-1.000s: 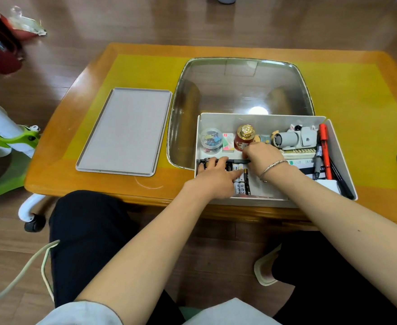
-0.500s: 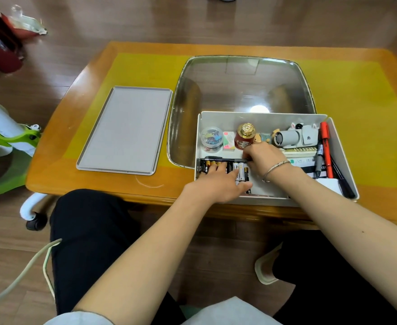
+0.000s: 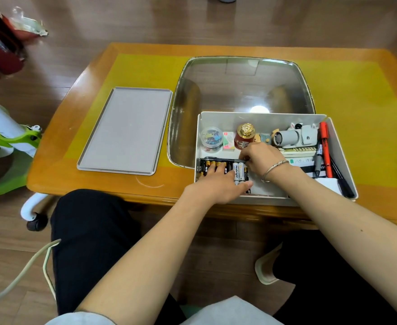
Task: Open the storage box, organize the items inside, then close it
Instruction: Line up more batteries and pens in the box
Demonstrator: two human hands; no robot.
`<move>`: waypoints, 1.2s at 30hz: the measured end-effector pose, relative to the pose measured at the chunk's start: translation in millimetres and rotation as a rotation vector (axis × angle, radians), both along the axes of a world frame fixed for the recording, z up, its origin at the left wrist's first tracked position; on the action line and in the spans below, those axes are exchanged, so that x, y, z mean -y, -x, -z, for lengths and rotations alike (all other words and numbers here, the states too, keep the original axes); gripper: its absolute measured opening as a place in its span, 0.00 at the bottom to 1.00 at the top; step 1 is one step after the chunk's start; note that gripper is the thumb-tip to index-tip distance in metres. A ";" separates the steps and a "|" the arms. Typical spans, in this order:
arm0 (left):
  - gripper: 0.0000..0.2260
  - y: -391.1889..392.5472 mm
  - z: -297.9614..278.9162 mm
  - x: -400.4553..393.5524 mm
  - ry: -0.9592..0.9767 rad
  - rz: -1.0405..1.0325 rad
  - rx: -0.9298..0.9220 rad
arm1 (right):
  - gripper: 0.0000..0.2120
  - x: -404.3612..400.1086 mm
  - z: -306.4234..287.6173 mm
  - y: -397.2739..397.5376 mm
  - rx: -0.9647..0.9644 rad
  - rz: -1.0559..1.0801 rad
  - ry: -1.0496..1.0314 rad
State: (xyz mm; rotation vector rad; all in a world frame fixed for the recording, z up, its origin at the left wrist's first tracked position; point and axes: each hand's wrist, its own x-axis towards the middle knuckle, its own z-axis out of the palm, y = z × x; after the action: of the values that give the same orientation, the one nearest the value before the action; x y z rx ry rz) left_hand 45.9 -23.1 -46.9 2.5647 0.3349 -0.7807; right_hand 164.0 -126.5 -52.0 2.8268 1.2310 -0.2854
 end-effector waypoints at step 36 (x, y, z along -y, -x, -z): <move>0.29 -11.4 0.8 -10.2 -0.111 0.031 0.131 | 0.11 46.7 -19.4 10.8 -0.323 -0.025 0.071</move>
State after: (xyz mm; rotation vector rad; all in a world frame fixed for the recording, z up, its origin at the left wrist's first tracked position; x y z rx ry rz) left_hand 57.3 -12.9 -47.8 2.7146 0.3059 -0.6168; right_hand 153.1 -173.1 -32.6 2.7783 1.2747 -0.7942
